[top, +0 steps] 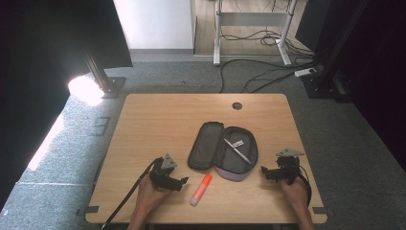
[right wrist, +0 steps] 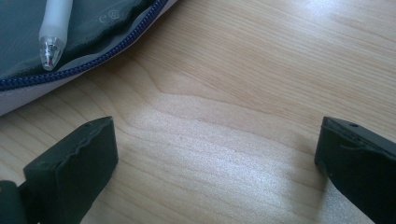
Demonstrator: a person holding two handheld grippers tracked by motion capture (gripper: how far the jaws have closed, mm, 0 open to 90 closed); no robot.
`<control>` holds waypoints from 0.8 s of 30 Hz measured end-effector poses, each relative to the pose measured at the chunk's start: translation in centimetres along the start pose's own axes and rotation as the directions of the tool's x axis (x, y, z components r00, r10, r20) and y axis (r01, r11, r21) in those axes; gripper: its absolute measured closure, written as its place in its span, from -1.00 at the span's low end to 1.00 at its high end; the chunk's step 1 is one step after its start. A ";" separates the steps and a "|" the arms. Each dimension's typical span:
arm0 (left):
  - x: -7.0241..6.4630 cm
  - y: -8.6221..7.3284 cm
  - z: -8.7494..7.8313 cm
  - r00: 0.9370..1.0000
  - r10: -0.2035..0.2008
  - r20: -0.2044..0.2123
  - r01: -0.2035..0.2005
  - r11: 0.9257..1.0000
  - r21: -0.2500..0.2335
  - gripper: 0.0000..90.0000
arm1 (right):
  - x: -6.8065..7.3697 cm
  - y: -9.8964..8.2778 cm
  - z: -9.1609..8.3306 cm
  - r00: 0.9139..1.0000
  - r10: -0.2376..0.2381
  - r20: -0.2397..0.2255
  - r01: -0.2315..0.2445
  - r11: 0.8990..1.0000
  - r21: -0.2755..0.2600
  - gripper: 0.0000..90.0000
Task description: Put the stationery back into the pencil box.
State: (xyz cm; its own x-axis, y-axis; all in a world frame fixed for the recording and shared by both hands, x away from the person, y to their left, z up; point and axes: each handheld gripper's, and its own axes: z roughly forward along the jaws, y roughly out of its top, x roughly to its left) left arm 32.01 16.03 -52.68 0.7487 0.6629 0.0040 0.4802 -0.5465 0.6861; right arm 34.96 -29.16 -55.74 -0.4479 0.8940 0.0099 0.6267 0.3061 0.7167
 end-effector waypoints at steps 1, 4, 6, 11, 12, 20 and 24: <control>0.0 0.0 0.0 1.000 0.000 0.000 0.000 1.000 0.000 -0.73 | 0.0 0.0 0.0 1.000 0.000 0.000 0.000 1.000 0.000 -1.00; -0.7 0.4 -0.2 1.000 0.021 0.008 -0.021 1.000 -0.011 -0.68 | 0.0 0.0 0.0 1.000 0.000 -0.001 0.000 1.000 0.000 -1.00; -1.2 0.6 -0.3 0.999 0.027 0.021 -0.027 0.999 -0.024 -0.67 | 0.0 0.0 0.0 1.000 0.000 -0.001 0.000 1.000 0.000 -1.00; -2.1 0.9 -0.3 0.998 0.035 0.051 -0.033 0.999 -0.030 -0.56 | 0.0 0.0 0.0 1.000 0.000 -0.001 0.000 1.000 0.000 -1.00; -2.4 1.0 -0.3 0.997 0.035 0.067 -0.033 0.999 -0.031 -0.54 | 0.0 0.0 0.0 1.000 0.000 -0.001 0.000 1.000 0.000 -1.00; -3.8 1.3 0.3 0.990 0.067 0.124 -0.065 0.998 -0.020 -0.36 | 0.0 0.0 0.0 1.000 0.000 -0.001 0.000 1.000 0.000 -1.00; -4.3 1.3 0.4 0.988 0.066 0.136 -0.062 0.998 -0.028 -0.32 | 0.0 0.0 0.0 1.000 0.000 -0.001 0.000 1.000 0.000 -1.00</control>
State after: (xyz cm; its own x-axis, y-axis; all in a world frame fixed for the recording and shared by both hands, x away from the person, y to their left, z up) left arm 29.62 12.25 -52.14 0.8339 0.5496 -0.0504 0.4195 -0.5719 0.7049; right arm 34.97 -29.16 -55.74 -0.4487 0.8936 0.0105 0.6267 0.3062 0.7166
